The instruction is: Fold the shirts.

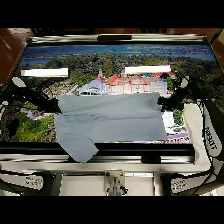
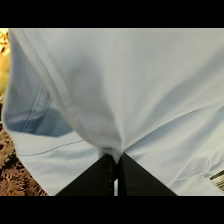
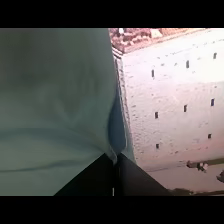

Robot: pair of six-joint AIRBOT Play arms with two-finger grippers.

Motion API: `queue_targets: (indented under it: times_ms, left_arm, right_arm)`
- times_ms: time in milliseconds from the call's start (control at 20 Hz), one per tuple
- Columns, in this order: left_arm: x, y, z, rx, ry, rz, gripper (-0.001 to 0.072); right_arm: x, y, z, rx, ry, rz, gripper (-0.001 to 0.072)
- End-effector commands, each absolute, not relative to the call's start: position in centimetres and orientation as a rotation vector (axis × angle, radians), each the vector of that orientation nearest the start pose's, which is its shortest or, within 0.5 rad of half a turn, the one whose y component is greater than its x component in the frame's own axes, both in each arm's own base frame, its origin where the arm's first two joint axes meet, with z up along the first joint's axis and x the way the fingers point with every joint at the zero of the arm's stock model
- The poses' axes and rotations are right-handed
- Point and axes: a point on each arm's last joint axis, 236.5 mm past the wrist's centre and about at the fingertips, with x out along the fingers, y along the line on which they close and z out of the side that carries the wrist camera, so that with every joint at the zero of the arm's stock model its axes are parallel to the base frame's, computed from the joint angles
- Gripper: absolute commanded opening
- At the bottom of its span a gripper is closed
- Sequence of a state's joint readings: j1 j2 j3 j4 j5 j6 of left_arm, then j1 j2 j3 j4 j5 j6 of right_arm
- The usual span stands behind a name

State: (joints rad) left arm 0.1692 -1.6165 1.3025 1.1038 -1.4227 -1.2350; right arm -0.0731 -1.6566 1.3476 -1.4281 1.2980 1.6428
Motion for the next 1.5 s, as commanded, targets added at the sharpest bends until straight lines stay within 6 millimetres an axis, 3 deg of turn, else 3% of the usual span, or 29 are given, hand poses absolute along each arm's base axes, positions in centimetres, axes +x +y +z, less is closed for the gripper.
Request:
queue_targets:
  times_ms: [0,150,200,250,300,350,450,550,700,800,850,950,1050,1100,1450]
  left_arm:
    - [37.0,-4.2,-5.6,-0.33,1.588,-0.42,0.0031]
    - [37.0,-4.3,-5.9,-0.334,1.595,-0.42,0.0031]
    - [36.9,-4.4,-5.9,-0.354,1.601,-0.41,0.0033]
    - [36.9,-4.5,-5.8,-0.374,1.606,-0.397,0.0193]
    - [36.7,-4.5,-5.6,-0.396,1.623,-0.378,0.0465]
    - [36.3,-4.4,-5.1,-0.41,1.646,-0.371,0.0564]
    - [35.0,-4.1,-3.3,-0.416,1.697,-0.394,0.0558]
    - [33.4,-3.7,-0.5,-0.433,1.73,-0.398,0.0456]
    - [30.3,-4.3,1.6,-0.431,1.697,-0.382,0.0447]
    - [26.2,-5.0,0.4,-0.45,1.72,-0.374,0.0572]
    - [23.9,-5.3,-0.9,-0.476,1.749,-0.359,0.0592]
    - [20.3,-5.9,-3.2,-0.535,1.803,-0.334,0.0592]
    - [18.1,-6.3,-5.1,-0.567,1.842,-0.319,0.0575]
    - [17.6,-6.4,-5.9,-0.57,1.85,-0.318,0.0517]
    - [16.7,-7.4,-9.6,-0.618,1.802,-0.288,0.0522]
  right_arm:
    - [39.6,-1.3,-8.4,0.18,1.583,-0.073,0.0065]
    - [40.6,0.5,-8.3,0.263,1.547,-0.032,0.0068]
    - [40.7,0.9,-8.3,0.284,1.541,-0.022,0.012]
    - [40.7,1.1,-8.2,0.292,1.542,-0.017,0.0267]
    - [40.4,1.2,-7.9,0.279,1.553,-0.005,0.0411]
    - [39.7,0.9,-7.2,0.237,1.576,0.018,0.0441]
    - [38.0,-1.4,-4.8,0.086,1.606,0.009,0.0451]
    - [35.8,-4.2,-1.7,0.008,1.625,-0.033,0.0452]
    - [33.0,-6.4,0.7,0.166,1.618,-0.066,0.0452]
    - [31.1,-7.8,0.8,0.241,1.611,-0.073,0.0452]
    - [30.1,-8.5,0.6,0.263,1.615,-0.079,0.0452]
    - [28.3,-9.3,-0.1,0.289,1.631,-0.091,0.0452]
    - [27.6,-9.3,-0.8,0.33,1.633,-0.094,0.0452]
    - [27.5,-8.9,-1.1,0.35,1.63,-0.081,0.0451]
    - [28.9,-7.6,-1.4,0.418,1.572,-0.05,0.0451]
